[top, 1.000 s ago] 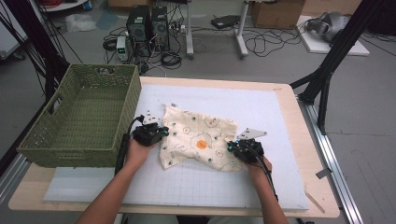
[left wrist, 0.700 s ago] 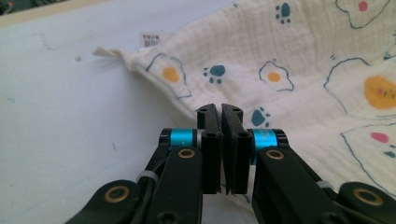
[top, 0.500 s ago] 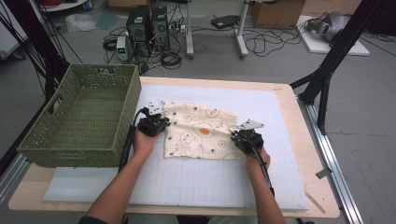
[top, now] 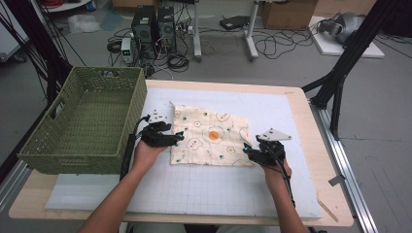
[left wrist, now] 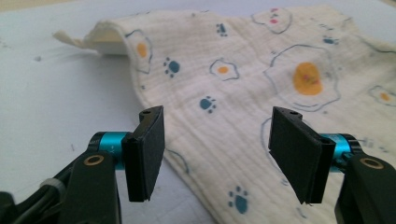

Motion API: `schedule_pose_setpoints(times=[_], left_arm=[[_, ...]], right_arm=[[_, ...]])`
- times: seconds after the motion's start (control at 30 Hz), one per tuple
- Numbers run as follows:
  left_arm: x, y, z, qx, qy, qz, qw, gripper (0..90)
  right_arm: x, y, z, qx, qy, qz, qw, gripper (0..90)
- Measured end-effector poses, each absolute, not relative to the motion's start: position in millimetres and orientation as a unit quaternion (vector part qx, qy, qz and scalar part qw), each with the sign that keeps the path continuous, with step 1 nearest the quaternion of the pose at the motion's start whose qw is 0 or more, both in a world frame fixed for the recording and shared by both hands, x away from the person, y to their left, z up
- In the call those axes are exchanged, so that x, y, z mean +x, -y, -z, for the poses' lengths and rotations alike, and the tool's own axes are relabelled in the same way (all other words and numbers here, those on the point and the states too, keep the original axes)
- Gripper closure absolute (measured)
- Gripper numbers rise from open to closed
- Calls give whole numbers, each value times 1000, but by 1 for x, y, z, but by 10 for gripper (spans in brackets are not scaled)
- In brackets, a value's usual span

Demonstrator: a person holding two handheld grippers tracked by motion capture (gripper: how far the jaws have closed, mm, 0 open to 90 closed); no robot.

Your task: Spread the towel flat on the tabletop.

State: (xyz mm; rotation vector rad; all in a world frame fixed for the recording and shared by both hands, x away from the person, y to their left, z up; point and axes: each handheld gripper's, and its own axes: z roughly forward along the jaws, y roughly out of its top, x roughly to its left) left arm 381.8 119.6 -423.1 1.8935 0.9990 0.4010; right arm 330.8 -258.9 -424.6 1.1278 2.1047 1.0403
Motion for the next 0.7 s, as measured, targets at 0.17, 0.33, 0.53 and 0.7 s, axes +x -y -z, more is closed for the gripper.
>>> schedule_pose_setpoints(times=[0.17, 0.33, 0.53, 0.7], left_arm=[[367, -116, 414, 773, -387, -157, 478, 361], [351, -117, 419, 781, -378, -151, 474, 359], [336, -118, 426, 787, -378, -144, 465, 366], [326, -125, 430, 792, -378, -146, 457, 373]], right_arm=[[317, 271, 422, 419, -777, -396, 253, 371], [303, 278, 418, 406, -782, -399, 254, 371], [293, 285, 418, 404, -780, -405, 256, 373], [292, 288, 418, 408, -774, -411, 255, 372]])
